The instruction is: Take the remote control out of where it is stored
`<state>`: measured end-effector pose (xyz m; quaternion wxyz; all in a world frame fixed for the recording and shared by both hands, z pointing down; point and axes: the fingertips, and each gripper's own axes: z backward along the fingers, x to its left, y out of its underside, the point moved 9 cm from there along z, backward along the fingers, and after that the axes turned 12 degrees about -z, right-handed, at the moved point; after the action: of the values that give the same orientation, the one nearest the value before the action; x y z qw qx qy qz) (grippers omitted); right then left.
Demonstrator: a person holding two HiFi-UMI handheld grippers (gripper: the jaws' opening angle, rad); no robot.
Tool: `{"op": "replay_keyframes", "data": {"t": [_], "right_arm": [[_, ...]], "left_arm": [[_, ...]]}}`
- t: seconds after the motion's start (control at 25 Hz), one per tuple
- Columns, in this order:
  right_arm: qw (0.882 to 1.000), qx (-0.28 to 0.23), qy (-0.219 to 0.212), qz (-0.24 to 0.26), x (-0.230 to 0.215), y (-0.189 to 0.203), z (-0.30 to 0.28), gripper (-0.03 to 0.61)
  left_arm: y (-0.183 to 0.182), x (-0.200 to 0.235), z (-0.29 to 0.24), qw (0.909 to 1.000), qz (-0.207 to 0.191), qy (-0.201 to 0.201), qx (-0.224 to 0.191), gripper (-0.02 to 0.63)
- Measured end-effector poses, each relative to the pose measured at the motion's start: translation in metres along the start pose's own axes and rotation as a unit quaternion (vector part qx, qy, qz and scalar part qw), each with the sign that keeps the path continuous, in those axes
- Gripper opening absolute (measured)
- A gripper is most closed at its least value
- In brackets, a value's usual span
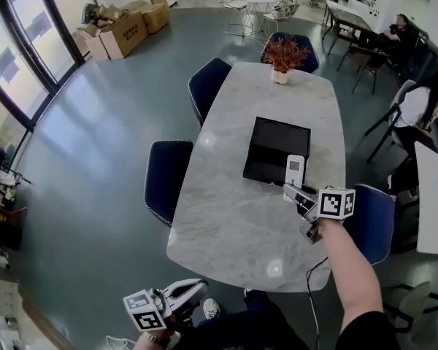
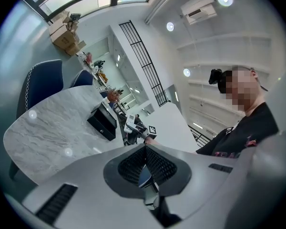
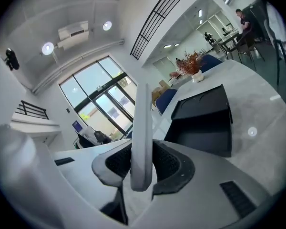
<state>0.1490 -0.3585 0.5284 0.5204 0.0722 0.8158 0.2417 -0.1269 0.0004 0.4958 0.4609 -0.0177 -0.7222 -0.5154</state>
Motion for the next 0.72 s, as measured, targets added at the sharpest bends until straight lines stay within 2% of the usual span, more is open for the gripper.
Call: {"op": "replay_keyframes", "data": {"t": [0.32, 0.48, 0.72], "right_arm": [[0.996, -0.019, -0.072, -0.049, 0.058, 0.093, 0.032, 0.114], [0.994, -0.035, -0.087, -0.058, 0.09, 0.135, 0.053, 0.114], [0.985, -0.059, -0.13, -0.102, 0.125, 0.21, 0.073, 0.114]], "left_arm": [[0.002, -0.007, 0.019, 0.9976, -0.014, 0.06, 0.033, 0.006], [0.005, -0.014, 0.032, 0.9953, -0.018, 0.084, 0.044, 0.006], [0.017, -0.023, 0.055, 0.9907, -0.021, 0.12, 0.061, 0.006]]}}
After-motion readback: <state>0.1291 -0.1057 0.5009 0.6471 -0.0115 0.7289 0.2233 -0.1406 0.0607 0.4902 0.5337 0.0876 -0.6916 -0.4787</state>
